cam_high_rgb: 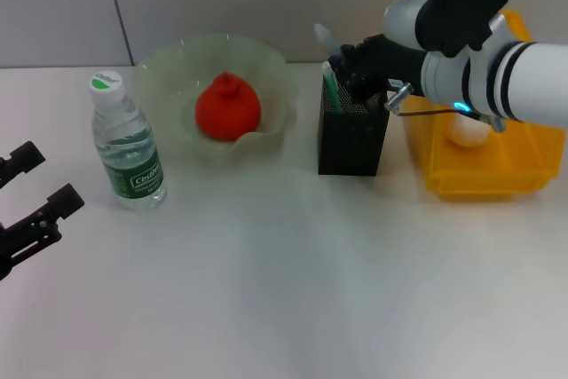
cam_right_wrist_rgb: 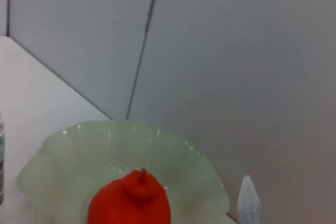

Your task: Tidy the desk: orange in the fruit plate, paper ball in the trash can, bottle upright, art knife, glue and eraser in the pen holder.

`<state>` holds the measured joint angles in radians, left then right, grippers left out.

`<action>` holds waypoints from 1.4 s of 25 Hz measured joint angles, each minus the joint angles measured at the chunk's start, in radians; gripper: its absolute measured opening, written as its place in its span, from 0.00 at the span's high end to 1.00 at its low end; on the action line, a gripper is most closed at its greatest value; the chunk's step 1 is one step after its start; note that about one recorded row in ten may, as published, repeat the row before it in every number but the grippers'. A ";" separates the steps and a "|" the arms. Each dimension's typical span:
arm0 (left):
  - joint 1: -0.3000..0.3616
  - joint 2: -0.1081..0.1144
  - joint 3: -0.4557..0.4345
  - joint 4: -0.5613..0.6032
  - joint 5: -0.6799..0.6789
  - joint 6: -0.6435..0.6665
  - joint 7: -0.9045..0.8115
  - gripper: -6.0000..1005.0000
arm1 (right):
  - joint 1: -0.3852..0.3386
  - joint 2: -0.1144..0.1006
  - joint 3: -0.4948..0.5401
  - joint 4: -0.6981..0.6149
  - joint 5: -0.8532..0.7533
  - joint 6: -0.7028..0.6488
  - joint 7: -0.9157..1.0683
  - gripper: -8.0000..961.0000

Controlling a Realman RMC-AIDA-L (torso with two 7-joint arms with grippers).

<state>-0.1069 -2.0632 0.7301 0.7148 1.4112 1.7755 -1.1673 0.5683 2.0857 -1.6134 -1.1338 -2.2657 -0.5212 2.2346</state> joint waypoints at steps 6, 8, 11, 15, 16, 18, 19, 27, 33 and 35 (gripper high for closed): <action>-0.001 0.000 0.000 0.000 0.002 -0.002 0.000 0.16 | -0.016 -0.002 -0.014 0.021 0.062 0.051 -0.019 0.83; -0.001 0.000 0.000 0.000 0.002 -0.002 0.000 0.16 | -0.021 -0.002 -0.014 0.018 0.066 0.048 -0.020 0.78; 0.000 0.000 0.000 -0.001 0.002 -0.002 0.000 0.16 | -0.031 -0.003 -0.014 0.002 0.077 0.041 -0.018 0.69; 0.003 0.002 0.000 -0.002 0.003 0.006 0.000 0.16 | -0.071 -0.005 -0.001 -0.068 0.137 -0.008 -0.020 0.57; 0.005 0.004 0.000 -0.002 0.003 0.011 0.000 0.16 | -0.083 -0.006 0.013 -0.090 0.158 -0.051 -0.024 0.53; 0.008 0.014 0.000 -0.002 0.003 0.024 0.000 0.16 | -0.105 -0.008 0.066 -0.128 0.224 -0.170 -0.068 0.45; 0.008 0.017 0.000 -0.002 0.003 0.029 0.000 0.16 | -0.127 -0.008 0.152 -0.142 0.342 -0.323 -0.170 0.41; -0.003 0.093 0.006 -0.073 0.104 0.094 0.024 0.16 | -0.168 -0.009 0.567 0.044 0.573 -1.030 -0.637 0.35; -0.010 0.104 0.001 -0.078 0.255 0.118 0.023 0.16 | -0.249 -0.014 0.606 0.179 0.554 -1.201 -0.885 0.35; -0.013 0.107 0.001 -0.073 0.292 0.124 0.016 0.16 | -0.256 -0.014 0.609 0.198 0.530 -1.208 -0.894 0.35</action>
<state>-0.1197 -1.9566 0.7312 0.6420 1.7032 1.8995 -1.1515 0.3125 2.0721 -1.0049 -0.9355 -1.7359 -1.7296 1.3404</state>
